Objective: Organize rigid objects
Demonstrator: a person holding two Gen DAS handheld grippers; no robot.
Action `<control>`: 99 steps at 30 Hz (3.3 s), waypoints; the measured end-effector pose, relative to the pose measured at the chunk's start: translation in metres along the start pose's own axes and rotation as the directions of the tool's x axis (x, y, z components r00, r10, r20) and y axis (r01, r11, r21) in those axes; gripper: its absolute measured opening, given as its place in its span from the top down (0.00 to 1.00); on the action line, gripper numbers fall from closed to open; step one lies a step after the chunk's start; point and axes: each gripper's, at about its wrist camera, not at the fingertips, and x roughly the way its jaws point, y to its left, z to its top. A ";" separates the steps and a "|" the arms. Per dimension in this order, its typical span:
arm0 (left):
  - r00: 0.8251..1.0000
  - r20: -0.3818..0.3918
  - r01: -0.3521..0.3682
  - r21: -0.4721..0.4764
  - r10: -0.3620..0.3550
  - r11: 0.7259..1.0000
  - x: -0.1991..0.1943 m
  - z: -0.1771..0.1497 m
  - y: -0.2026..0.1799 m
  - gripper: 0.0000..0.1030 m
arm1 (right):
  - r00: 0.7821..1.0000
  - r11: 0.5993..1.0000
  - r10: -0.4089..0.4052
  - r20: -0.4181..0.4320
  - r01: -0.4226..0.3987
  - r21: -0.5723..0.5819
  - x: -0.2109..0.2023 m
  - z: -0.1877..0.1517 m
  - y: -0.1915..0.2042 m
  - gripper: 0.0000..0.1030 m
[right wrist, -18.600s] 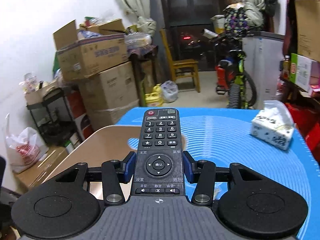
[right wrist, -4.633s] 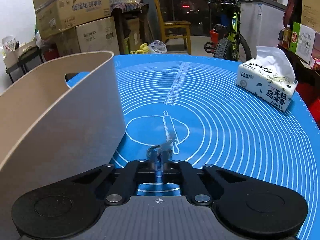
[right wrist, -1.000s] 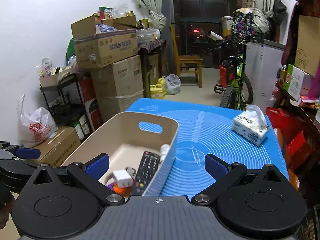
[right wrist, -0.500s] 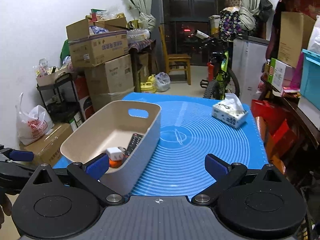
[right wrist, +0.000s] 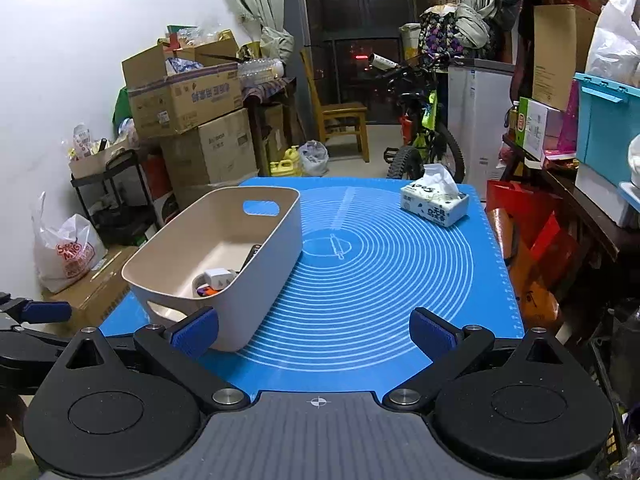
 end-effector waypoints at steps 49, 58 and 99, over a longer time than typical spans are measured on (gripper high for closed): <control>0.999 0.037 0.022 -0.018 -0.021 1.000 -0.019 -0.028 -0.025 0.14 | 0.999 0.999 -0.036 0.021 0.036 0.020 -0.041 -0.038 -0.013 0.03; 0.999 0.033 0.028 -0.022 -0.027 0.999 -0.018 -0.028 -0.026 0.14 | 0.999 0.999 -0.037 0.019 0.037 0.024 -0.041 -0.037 -0.014 0.03; 0.999 0.039 0.030 -0.017 -0.030 0.999 -0.017 -0.032 -0.033 0.14 | 0.999 0.999 -0.043 0.025 0.042 0.029 -0.041 -0.039 -0.014 0.03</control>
